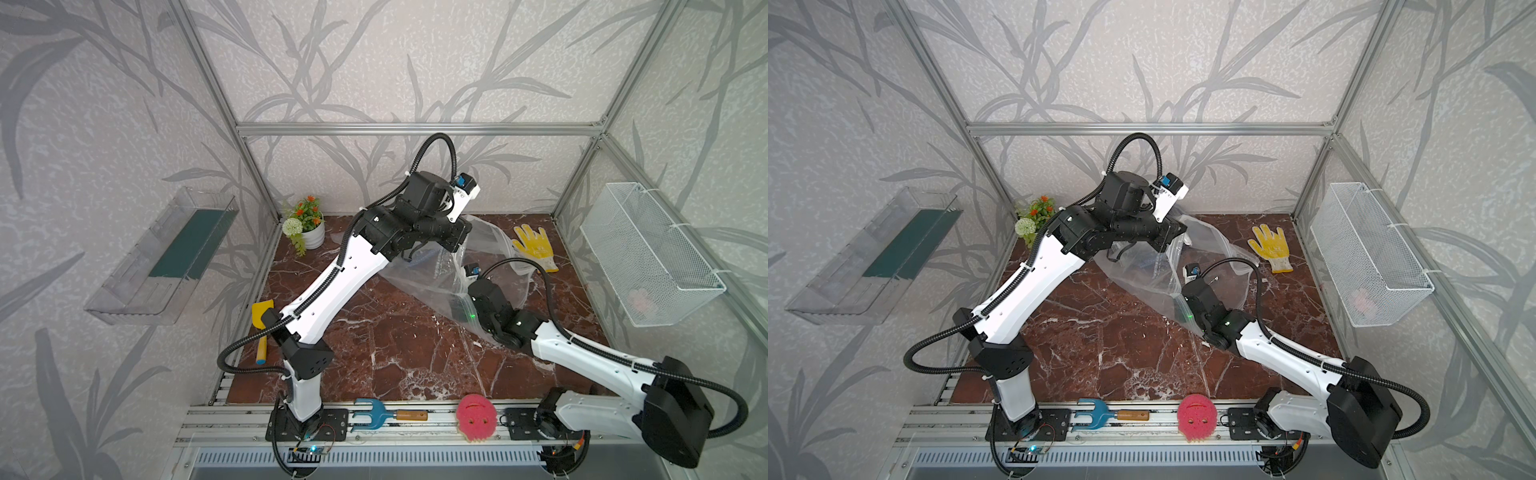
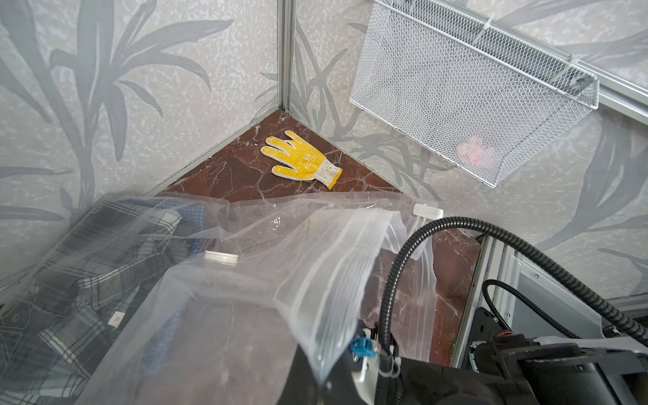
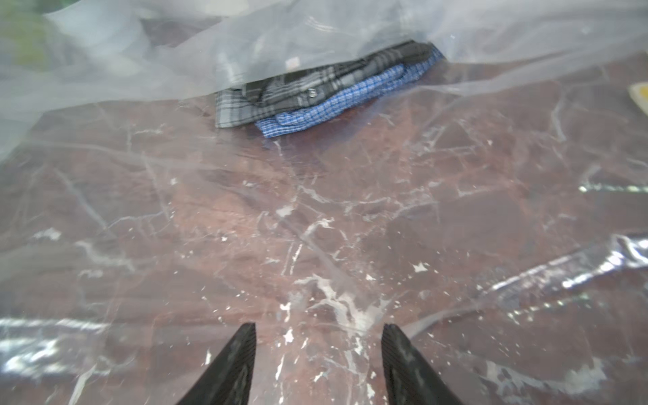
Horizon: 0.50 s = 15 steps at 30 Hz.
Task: Take the shirt out of the vacuum bag
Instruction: Adjust the shirt in the vacuum bag.
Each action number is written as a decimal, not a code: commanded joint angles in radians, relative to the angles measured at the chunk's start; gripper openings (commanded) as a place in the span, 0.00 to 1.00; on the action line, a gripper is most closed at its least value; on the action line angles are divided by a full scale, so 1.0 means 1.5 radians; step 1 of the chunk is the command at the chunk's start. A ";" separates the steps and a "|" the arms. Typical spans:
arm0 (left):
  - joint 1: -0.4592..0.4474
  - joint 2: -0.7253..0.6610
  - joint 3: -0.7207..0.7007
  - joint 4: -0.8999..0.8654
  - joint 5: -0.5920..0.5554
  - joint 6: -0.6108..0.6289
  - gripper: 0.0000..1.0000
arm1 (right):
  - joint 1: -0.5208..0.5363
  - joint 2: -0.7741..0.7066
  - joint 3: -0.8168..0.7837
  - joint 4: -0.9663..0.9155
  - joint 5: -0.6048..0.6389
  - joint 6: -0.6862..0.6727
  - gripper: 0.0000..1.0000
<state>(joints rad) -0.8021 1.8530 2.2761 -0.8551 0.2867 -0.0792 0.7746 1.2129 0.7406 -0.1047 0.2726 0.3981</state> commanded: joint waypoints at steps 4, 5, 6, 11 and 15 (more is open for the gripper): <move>-0.003 0.003 0.034 0.019 0.035 0.001 0.00 | 0.013 0.088 0.058 0.010 0.045 -0.084 0.58; -0.002 0.002 0.034 0.017 0.040 0.000 0.00 | 0.010 0.114 0.080 0.010 0.044 -0.091 0.58; -0.003 0.003 0.034 0.016 0.045 0.000 0.00 | 0.004 0.142 0.107 0.007 0.038 -0.098 0.58; -0.008 -0.004 0.024 0.003 0.047 0.006 0.00 | -0.050 0.247 0.194 0.025 -0.008 -0.070 0.58; -0.009 -0.017 0.009 -0.001 0.044 0.006 0.00 | -0.091 0.287 0.228 0.055 -0.051 -0.047 0.58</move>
<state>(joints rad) -0.8036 1.8568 2.2890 -0.8616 0.3172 -0.0792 0.6697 1.6203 1.0374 -0.0708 0.2455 0.2989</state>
